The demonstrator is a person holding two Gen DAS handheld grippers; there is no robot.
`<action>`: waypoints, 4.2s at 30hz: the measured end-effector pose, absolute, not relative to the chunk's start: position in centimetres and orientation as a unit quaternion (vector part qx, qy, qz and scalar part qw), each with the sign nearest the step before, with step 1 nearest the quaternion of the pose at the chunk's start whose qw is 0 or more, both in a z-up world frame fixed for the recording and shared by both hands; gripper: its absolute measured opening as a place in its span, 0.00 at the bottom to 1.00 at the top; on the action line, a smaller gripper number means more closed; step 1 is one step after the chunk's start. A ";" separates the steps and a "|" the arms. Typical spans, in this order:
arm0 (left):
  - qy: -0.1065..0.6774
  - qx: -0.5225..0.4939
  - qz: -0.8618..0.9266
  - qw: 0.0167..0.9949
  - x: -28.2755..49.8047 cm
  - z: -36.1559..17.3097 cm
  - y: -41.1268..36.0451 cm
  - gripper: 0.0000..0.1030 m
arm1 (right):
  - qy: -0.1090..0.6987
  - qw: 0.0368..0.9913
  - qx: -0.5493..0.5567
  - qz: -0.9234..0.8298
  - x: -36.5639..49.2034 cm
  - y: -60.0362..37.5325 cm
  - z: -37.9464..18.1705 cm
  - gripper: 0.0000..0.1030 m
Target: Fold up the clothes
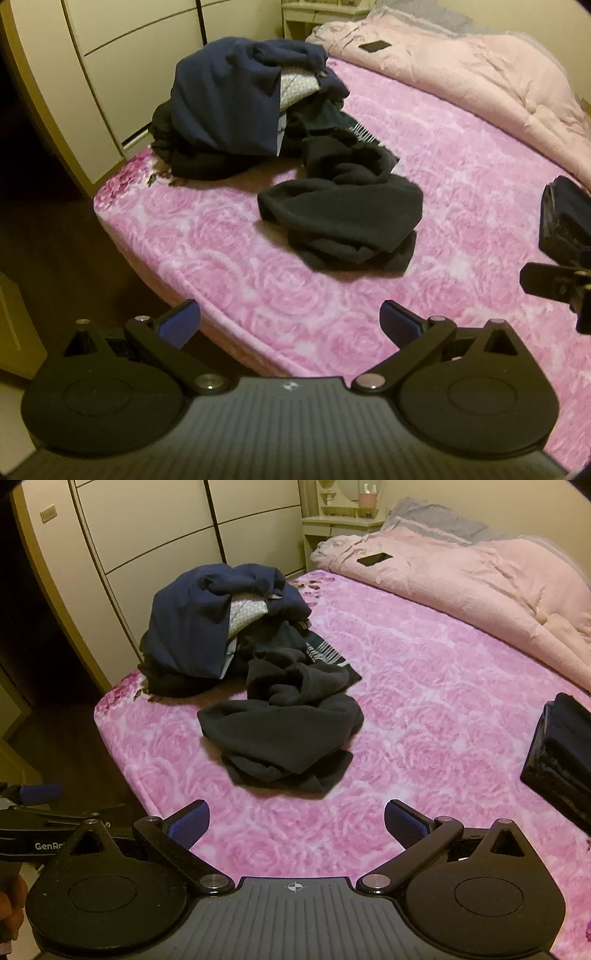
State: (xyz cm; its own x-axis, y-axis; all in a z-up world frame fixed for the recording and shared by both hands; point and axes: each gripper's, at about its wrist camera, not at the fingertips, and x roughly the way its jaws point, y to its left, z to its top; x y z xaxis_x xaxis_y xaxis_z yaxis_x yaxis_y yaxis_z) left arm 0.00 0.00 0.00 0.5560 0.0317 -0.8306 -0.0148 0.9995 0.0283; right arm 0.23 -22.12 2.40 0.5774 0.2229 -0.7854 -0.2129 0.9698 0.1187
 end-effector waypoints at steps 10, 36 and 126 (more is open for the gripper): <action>0.499 -0.009 0.006 0.866 1.4 -0.7 -0.5 0.99 | 0.440 0.889 -0.016 0.123 0.7 -21.5 1.9 1.00; 0.499 -0.003 -0.014 0.866 1.7 -0.7 -0.2 0.99 | 0.456 0.882 -0.009 0.117 0.1 -22.0 0.5 1.00; 0.480 0.245 -0.502 0.676 3.2 -8.9 -12.4 0.06 | 0.524 0.797 0.144 -0.265 -8.2 -48.6 -8.3 0.52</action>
State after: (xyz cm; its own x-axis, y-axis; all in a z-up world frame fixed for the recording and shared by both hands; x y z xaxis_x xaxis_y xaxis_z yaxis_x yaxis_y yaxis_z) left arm 3.19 -12.43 -8.92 0.0343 -0.4445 -0.8951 0.9142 0.3759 -0.1516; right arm -8.19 -48.59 -8.28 0.3107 -0.2702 -0.9113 0.5731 0.8181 -0.0472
